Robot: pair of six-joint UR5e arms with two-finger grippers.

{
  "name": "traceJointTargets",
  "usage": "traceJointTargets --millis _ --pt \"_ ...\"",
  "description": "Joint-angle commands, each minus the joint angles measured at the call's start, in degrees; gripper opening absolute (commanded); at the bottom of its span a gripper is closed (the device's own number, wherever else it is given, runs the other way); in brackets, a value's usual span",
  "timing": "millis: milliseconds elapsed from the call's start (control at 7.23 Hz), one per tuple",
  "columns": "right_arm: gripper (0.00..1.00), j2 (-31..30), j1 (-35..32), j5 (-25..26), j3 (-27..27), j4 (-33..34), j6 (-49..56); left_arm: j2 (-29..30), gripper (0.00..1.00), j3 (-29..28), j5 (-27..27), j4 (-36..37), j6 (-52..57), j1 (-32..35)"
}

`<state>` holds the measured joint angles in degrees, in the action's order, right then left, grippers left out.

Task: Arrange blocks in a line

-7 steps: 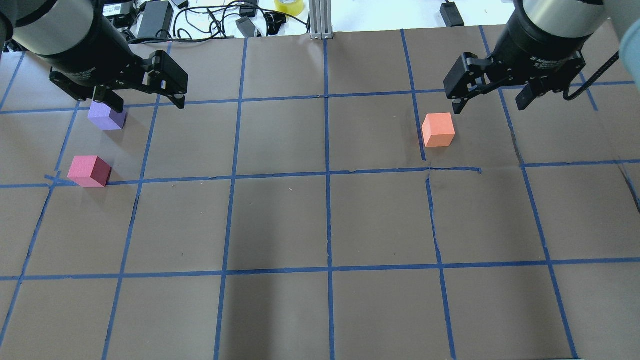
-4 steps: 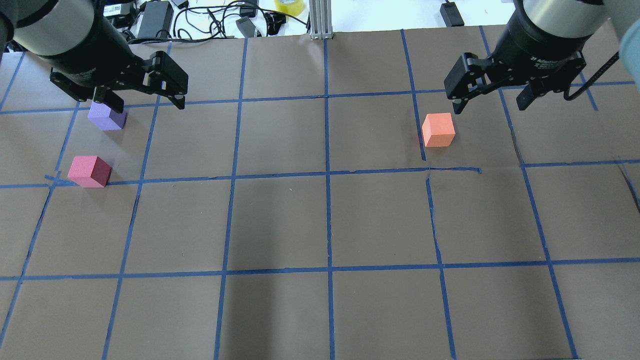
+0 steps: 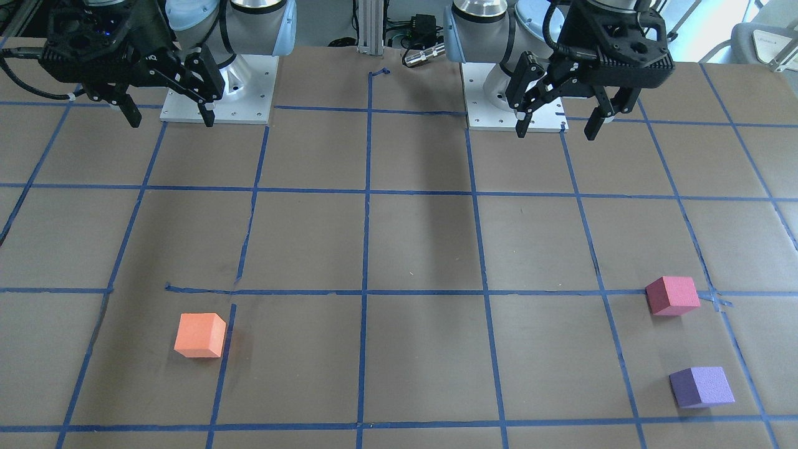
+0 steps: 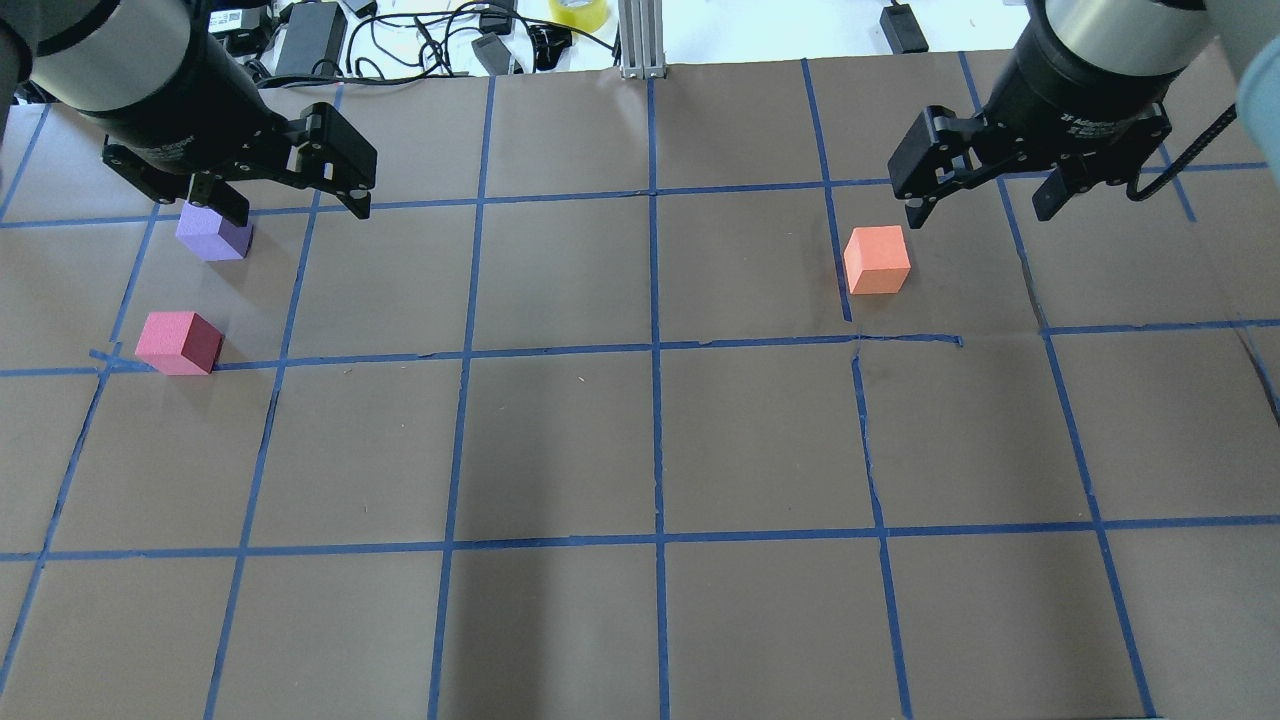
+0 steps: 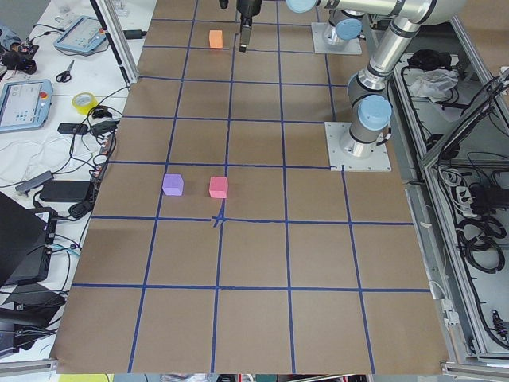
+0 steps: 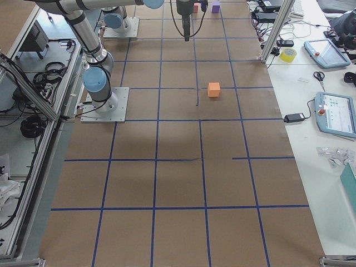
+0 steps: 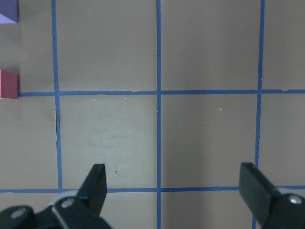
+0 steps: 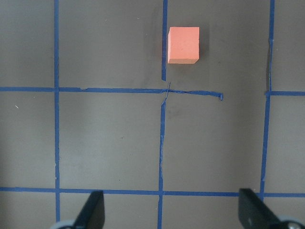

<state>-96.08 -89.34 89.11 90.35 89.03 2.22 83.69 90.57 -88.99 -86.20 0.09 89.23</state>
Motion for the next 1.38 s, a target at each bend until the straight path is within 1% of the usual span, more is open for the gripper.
traceJointTargets --millis 0,277,415,553,692,830,969,1107,1245 --pt "1.00 0.2 0.4 0.1 0.0 -0.2 -0.3 0.0 1.00 0.0 0.0 0.0 0.1 0.1" --pt "1.00 1.8 0.6 0.2 0.1 -1.1 -0.6 0.1 1.00 0.0 0.0 0.0 0.1 0.1" --pt "1.00 4.4 0.7 0.4 0.1 -1.4 -0.2 0.2 1.00 0.0 0.0 0.0 0.1 0.1" --pt "1.00 5.8 0.7 1.4 0.1 -2.1 0.0 0.4 1.00 0.0 0.0 0.0 0.0 0.1" --pt "1.00 6.1 0.7 3.2 0.1 -1.2 0.1 0.3 1.00 0.0 -0.1 -0.1 0.0 0.1" --pt "1.00 6.2 1.0 6.2 0.0 -0.6 0.2 0.2 1.00 0.3 0.0 0.0 -0.2 0.2" --pt "1.00 9.0 1.0 6.3 0.0 2.5 0.2 0.2 1.00 0.3 0.0 0.0 -0.2 0.2" --pt "1.00 12.7 1.0 6.1 0.2 11.3 0.5 0.2 1.00 0.3 0.0 0.1 -0.2 0.2" --pt "1.00 15.3 1.0 5.7 0.5 13.3 1.2 0.0 1.00 0.3 0.0 0.1 -0.2 0.2"
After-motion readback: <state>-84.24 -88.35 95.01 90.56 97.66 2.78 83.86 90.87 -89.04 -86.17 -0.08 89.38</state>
